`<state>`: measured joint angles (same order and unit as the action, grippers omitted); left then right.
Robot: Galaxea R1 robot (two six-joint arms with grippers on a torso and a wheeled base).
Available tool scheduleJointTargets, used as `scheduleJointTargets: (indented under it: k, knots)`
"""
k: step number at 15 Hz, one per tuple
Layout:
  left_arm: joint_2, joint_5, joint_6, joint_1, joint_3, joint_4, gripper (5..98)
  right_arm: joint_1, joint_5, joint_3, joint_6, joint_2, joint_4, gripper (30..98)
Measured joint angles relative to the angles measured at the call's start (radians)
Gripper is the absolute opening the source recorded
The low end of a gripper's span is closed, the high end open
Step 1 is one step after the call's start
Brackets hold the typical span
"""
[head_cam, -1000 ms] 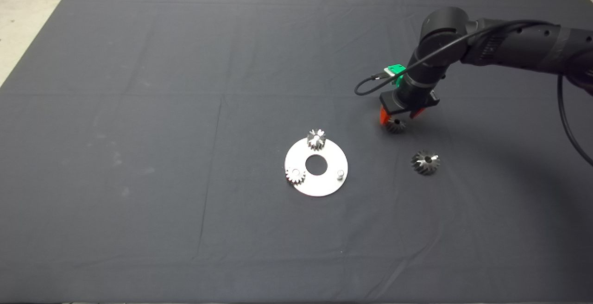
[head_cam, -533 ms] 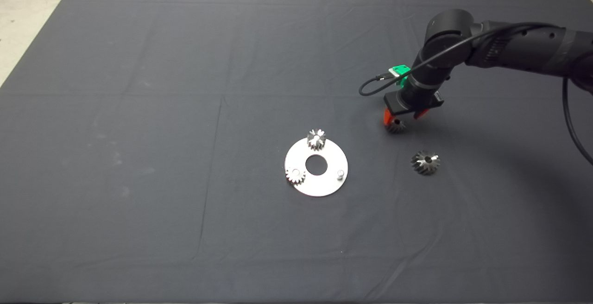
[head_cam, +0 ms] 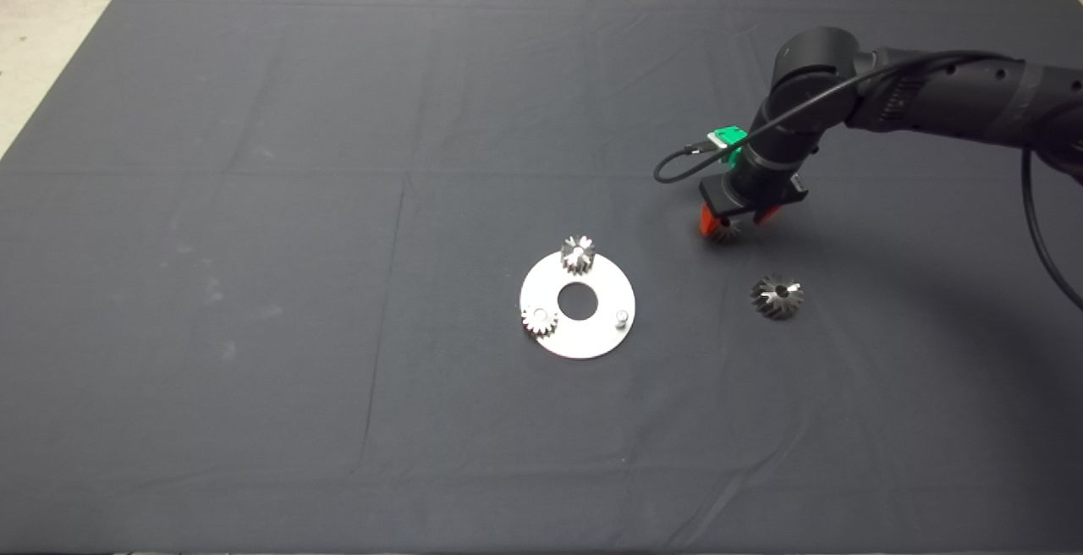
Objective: Remove an incorrectly installed larger gear and replace it with the correct smaller gear
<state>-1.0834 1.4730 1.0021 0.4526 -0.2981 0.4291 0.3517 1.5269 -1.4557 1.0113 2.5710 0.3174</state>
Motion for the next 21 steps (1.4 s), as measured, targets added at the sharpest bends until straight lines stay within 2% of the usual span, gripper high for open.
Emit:
scheduleJointTargets:
  k: [1, 3, 5, 7, 17, 21]
  knots:
    - [0.000, 0.000, 0.000, 0.000, 0.000, 0.000, 59.7, 0.000, 0.000, 0.000, 0.000, 0.001, 0.000, 66.2]
    - [0.000, 0.000, 0.000, 0.000, 0.000, 0.000, 59.7, 0.000, 0.000, 0.002, 0.001, 0.003, 0.000, 61.4]
    - [0.000, 0.000, 0.000, 0.000, 0.000, 0.000, 59.7, 0.000, 0.000, 0.022, 0.006, 0.003, 0.001, 61.3]
    - [0.000, 0.000, 0.000, 0.000, 0.000, 0.000, 59.7, 0.000, 0.000, 0.039, 0.007, 0.005, 0.001, 56.3]
    - [0.000, 0.000, 0.000, 0.000, 0.000, 0.000, 59.7, -0.026, 0.002, 0.053, 0.011, -0.001, 0.039, 56.3]
    - [0.000, -0.001, 0.000, 0.000, 0.000, 0.000, 59.7, -0.023, -0.005, 0.004, 0.029, -0.005, 0.023, 56.3]
